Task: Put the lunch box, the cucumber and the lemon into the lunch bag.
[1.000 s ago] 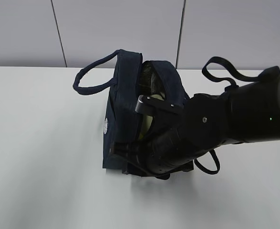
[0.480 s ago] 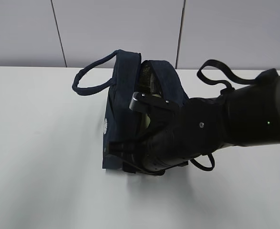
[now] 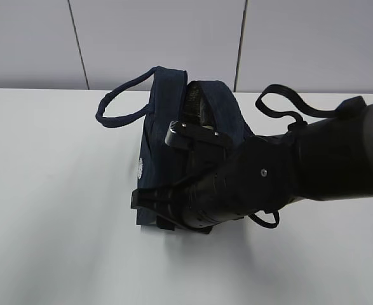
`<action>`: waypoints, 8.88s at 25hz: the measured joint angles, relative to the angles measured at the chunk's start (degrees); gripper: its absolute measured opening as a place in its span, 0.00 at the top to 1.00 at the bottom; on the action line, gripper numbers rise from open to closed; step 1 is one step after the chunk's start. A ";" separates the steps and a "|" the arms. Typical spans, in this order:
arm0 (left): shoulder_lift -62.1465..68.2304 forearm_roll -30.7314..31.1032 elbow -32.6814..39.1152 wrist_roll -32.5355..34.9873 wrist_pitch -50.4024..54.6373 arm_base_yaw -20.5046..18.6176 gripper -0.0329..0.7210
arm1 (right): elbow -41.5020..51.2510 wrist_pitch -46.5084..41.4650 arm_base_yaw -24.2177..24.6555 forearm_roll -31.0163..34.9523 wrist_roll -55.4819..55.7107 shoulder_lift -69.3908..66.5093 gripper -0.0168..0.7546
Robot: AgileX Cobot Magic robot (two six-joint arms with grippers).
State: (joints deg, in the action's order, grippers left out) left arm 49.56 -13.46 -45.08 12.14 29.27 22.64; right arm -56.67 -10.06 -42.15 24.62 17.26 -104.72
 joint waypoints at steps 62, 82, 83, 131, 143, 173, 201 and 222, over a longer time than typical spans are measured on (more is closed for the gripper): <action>0.00 -0.43 0.00 0.00 0.00 0.00 0.88 | 0.00 -0.72 3.93 -0.60 -0.12 -1.10 0.98; 0.00 -0.43 0.00 0.00 0.00 0.00 0.88 | 0.00 -10.85 3.93 -11.45 -0.31 6.58 0.96; 0.00 -0.43 0.00 0.00 0.00 0.00 0.88 | 0.00 -10.99 3.93 -11.68 -0.31 6.58 0.93; 0.00 -0.43 0.00 0.00 1.30 0.00 0.88 | 0.00 -3.31 3.29 -16.32 9.81 -0.82 0.54; 0.00 -0.43 0.00 0.00 1.30 0.00 0.88 | 0.00 -1.66 4.01 -14.06 11.10 -0.82 0.54; 0.00 -0.43 0.00 0.00 1.64 0.00 0.88 | 0.00 1.54 4.01 -9.43 11.21 -2.97 0.83; 0.00 -0.43 0.00 0.00 1.64 0.00 0.88 | 0.00 -9.47 4.01 -17.81 11.21 2.90 0.98; 0.00 -0.43 0.00 0.00 1.64 0.00 0.88 | -6.69 -23.60 4.27 -25.70 11.21 8.03 0.98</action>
State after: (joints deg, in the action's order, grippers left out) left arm 49.56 -13.89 -45.08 12.14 30.91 22.64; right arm -63.36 -33.66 -37.88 -1.08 28.46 -96.69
